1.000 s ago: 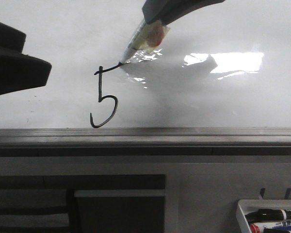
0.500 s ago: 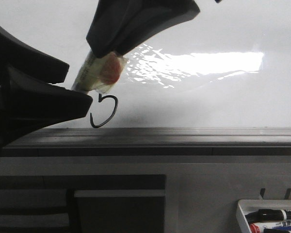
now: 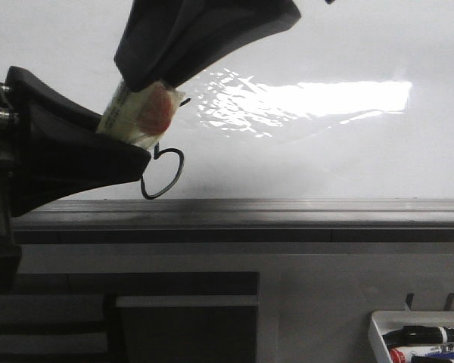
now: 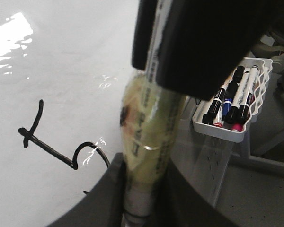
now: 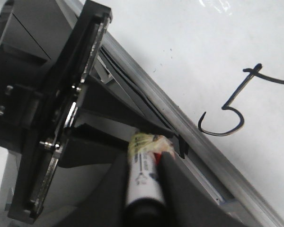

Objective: Write number 5 on whiteboard

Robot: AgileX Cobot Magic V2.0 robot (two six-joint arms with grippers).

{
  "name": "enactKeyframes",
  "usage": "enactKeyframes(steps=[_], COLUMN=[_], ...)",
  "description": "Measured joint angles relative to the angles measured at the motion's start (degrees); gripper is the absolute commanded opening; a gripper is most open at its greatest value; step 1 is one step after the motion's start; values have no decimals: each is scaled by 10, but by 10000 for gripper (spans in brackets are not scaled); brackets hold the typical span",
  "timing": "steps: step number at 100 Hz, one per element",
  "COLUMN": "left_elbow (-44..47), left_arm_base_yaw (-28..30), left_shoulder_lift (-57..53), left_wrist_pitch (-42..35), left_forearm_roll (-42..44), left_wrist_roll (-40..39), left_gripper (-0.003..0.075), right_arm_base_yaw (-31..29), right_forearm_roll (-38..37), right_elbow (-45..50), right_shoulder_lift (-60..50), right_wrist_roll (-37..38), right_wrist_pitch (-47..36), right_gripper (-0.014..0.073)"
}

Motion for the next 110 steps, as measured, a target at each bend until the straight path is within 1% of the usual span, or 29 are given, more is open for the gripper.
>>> enactKeyframes(steps=[18,22,24,29,33,34,36,37,41,44,48,54,65,71,78,89,99,110], left_elbow=[0,0,0,0,0,0,0,0,0,0,0,0,-10,-30,-58,-98,-130,-149], left_arm_base_yaw=[0,0,0,0,0,0,0,0,0,0,0,0,3,14,29,53,72,80], left_shoulder_lift=[0,0,0,0,0,0,0,0,0,0,-3,-12,-38,-45,-45,-33,-15,10], left_wrist_pitch=[0,0,0,0,0,0,0,0,0,4,15,37,94,150,216,289,331,369], left_forearm_roll=[3,3,3,3,3,3,3,3,0,-9,-34,-86,-236,-321,-392,-443,-476,-490], left_wrist_roll=[2,3,3,3,3,3,2,0,-8,-18,-35,-58,-78,-80,-83,-85,-87,-87], left_gripper=[-20,-20,-20,-20,-20,-20,-20,-20,-20,-20,-20,-20,-20,-20,-20,-20,-20,-20], right_arm_base_yaw=[0,0,0,0,0,0,0,0,0,-3,-5,-14,-36,-45,-51,-53,-54,-54], right_forearm_roll=[0,0,0,0,0,0,0,0,-2,-5,-11,-21,-32,-40,-45,-48,-48,-49], right_elbow=[0,0,0,0,0,0,0,0,0,0,0,0,0,0,0,0,0,0], right_shoulder_lift=[0,0,0,0,0,0,0,0,0,0,-1,-6,-25,-40,-54,-66,-67,-67], right_wrist_roll=[0,0,0,0,0,0,0,0,0,0,0,0,0,0,0,0,0,0], right_wrist_pitch=[1,1,1,1,0,0,-2,-2,-5,-8,-9,-11,-12,-12,-12,-12,-12,-12], right_gripper=[-60,-50,-32,47,152,191,232,272,386,446,497,504,486,473,470,470,470,470])
